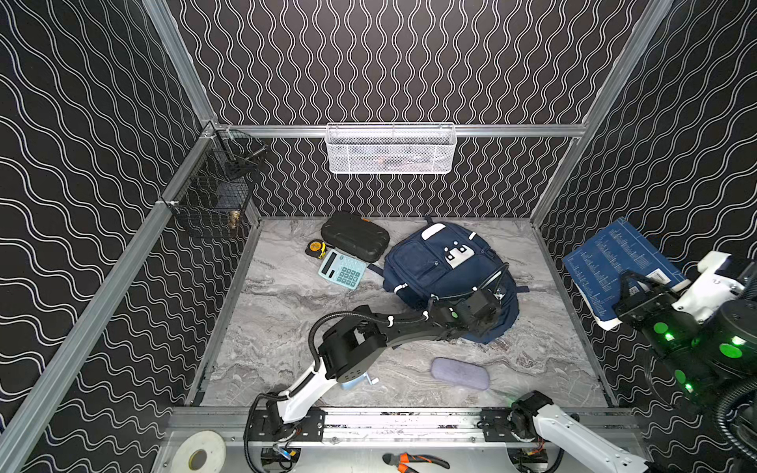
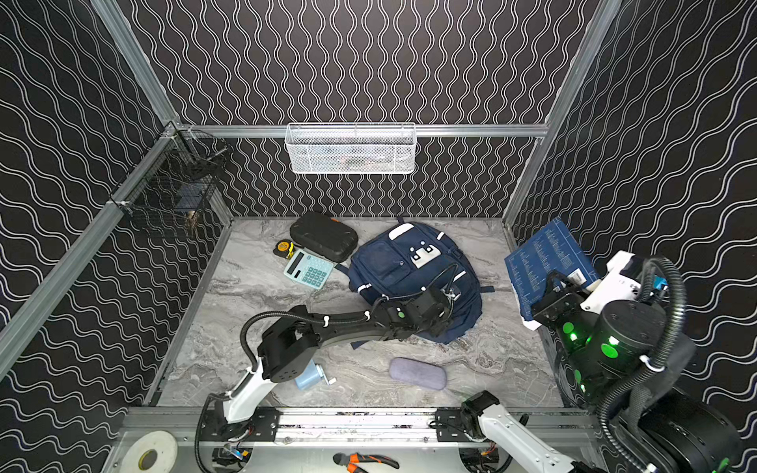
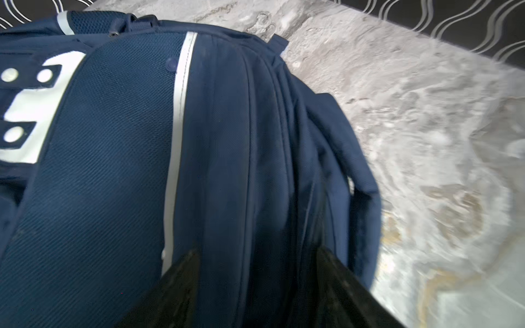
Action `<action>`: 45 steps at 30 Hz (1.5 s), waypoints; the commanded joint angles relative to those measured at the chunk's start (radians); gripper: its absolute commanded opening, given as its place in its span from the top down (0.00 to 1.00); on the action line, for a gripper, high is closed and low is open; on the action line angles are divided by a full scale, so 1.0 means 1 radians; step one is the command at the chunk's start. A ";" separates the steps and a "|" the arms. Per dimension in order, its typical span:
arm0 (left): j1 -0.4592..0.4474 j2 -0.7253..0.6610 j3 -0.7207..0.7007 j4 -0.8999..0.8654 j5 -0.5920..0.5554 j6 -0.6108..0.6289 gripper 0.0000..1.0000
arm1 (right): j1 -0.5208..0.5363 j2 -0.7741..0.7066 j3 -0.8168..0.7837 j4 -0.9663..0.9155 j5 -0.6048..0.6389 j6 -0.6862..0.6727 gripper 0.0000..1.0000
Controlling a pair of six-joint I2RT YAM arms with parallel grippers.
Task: Pack books, pencil case, and school supplies into a backpack
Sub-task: Open the student bag at the center of the table.
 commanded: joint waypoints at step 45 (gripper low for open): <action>0.082 -0.253 0.079 0.028 -0.032 -0.039 1.00 | 0.054 0.007 -0.311 0.143 -0.098 0.200 1.00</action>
